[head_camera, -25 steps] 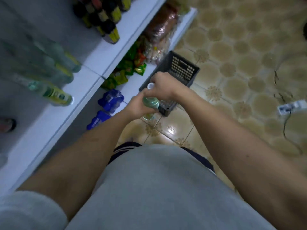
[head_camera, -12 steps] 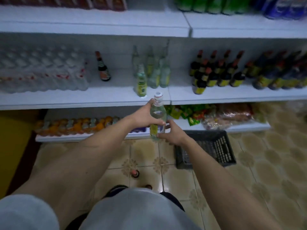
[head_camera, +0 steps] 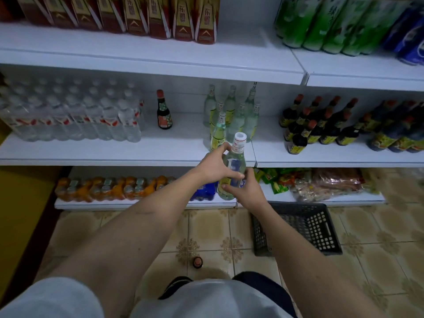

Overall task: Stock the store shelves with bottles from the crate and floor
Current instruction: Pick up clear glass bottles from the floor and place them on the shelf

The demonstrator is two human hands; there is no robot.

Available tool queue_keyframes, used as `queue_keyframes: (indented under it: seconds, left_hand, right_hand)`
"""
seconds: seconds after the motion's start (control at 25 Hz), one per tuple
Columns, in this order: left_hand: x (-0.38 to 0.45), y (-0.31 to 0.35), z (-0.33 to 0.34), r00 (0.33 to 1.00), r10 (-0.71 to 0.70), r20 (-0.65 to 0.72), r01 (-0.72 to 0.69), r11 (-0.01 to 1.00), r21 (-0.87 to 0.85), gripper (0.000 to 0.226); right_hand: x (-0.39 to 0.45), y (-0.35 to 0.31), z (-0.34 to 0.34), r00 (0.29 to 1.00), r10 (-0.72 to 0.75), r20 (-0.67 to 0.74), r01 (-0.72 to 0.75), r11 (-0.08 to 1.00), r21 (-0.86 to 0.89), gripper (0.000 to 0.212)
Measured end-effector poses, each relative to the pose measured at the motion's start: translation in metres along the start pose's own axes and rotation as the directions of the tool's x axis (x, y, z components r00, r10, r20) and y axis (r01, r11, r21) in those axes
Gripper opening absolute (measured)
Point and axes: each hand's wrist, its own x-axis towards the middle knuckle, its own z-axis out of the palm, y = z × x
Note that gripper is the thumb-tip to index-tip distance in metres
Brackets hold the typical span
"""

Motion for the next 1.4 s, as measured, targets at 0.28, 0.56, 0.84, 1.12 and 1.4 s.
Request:
queue_keyframes:
  seconds: [0.28, 0.56, 0.84, 1.12, 1.4]
  left_hand:
    - [0.089, 0.012, 0.026, 0.980, -0.001, -0.197, 0.027, 0.992, 0.126, 0.078]
    - [0.214, -0.006, 0.070, 0.892, -0.157, -0.423, 0.249, 0.953, 0.172, 0.067]
    - [0.299, -0.047, 0.080, 0.806, -0.242, -0.540, 0.439, 0.857, 0.272, 0.062]
    - [0.323, -0.066, 0.078, 0.774, -0.282, -0.568, 0.473, 0.853, 0.221, 0.061]
    - [0.332, -0.077, 0.094, 0.775, -0.262, -0.575, 0.400, 0.908, 0.125, 0.054]
  right_hand:
    - [0.098, 0.002, -0.049, 1.000, -0.026, 0.015, 0.029, 0.969, -0.246, 0.051]
    - [0.243, 0.051, -0.080, 0.990, 0.046, 0.130, -0.006, 0.954, -0.299, 0.053]
    - [0.342, 0.097, -0.060, 0.979, 0.026, 0.201, 0.023, 0.971, -0.237, 0.054]
    - [0.367, 0.109, -0.038, 0.983, 0.067, 0.170, -0.035, 0.982, -0.186, 0.040]
    - [0.368, 0.115, -0.040, 0.980, 0.052, 0.190, -0.004, 0.969, -0.248, 0.049]
